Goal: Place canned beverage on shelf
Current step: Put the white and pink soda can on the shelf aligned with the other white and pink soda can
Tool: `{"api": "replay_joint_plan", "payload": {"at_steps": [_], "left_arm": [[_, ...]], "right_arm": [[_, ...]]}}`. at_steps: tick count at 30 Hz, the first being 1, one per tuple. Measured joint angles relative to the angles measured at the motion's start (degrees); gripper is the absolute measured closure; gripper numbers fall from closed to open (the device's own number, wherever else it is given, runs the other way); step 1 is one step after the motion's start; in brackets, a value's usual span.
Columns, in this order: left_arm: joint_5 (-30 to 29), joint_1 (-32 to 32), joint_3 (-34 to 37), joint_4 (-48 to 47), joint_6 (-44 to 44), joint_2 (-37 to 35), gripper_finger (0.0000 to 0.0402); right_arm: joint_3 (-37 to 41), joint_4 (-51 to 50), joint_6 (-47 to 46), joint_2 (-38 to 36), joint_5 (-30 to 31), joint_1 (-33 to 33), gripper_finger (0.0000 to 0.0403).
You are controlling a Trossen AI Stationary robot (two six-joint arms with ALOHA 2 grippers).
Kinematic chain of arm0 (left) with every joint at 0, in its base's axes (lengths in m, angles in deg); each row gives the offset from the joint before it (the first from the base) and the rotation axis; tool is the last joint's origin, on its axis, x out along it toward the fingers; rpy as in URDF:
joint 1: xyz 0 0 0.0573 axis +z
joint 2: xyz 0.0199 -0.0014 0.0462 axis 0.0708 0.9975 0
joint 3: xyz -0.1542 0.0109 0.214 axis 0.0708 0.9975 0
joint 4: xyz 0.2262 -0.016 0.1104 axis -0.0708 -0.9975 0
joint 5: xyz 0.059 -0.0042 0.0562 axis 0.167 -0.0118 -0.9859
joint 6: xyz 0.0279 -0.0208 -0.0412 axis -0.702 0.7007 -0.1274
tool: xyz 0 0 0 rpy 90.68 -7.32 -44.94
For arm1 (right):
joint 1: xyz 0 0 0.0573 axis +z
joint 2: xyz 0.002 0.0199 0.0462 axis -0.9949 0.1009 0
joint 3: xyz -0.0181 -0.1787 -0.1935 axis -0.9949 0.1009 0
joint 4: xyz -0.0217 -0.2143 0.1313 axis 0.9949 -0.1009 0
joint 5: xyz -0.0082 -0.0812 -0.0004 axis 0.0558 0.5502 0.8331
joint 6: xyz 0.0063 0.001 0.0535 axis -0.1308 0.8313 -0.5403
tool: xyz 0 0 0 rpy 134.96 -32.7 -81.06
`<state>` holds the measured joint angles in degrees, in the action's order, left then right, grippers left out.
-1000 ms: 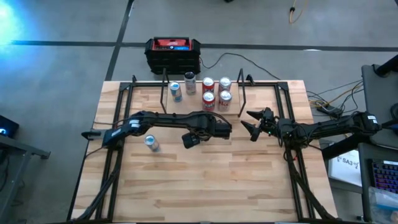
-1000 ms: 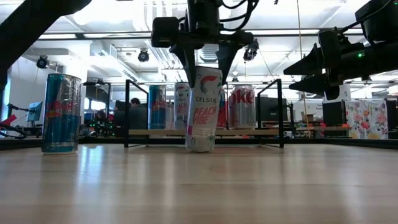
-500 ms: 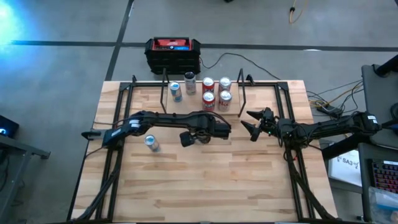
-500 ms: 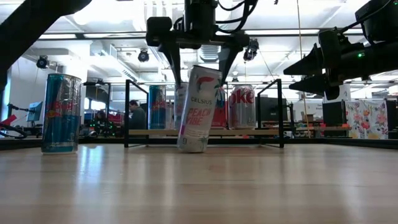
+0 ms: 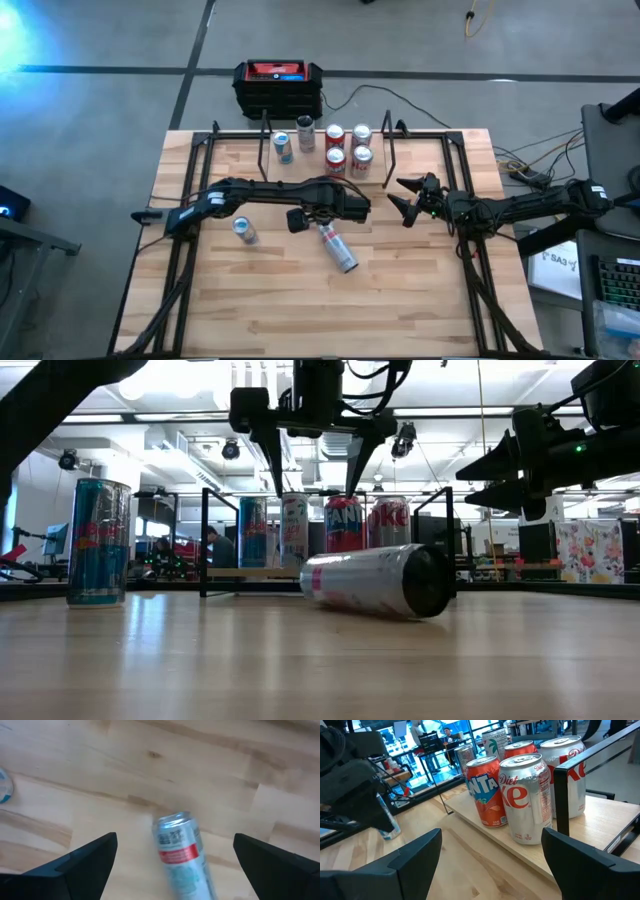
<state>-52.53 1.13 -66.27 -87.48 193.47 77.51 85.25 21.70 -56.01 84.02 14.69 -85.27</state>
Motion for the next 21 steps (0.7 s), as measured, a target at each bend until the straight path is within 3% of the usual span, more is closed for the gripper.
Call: {"api": "replay_joint_plan", "payload": {"at_steps": [9, 15, 21], "left_arm": [[7.36, -4.44, 0.96, 6.68, -4.09, 2.43, 0.0029], [14.71, -7.42, 1.04, 10.32, -5.34, 5.25, 0.0066], [14.75, -9.58, 1.09, 18.55, -4.99, 6.44, 0.0120]], "right_arm": [[0.00, 0.00, 0.01, 0.00, 0.00, 0.00, 0.0076], [0.00, 0.00, 0.00, 0.00, 0.00, 0.02, 0.0076], [0.00, 0.00, 0.01, 0.00, 0.00, 0.00, 0.0076]]}}
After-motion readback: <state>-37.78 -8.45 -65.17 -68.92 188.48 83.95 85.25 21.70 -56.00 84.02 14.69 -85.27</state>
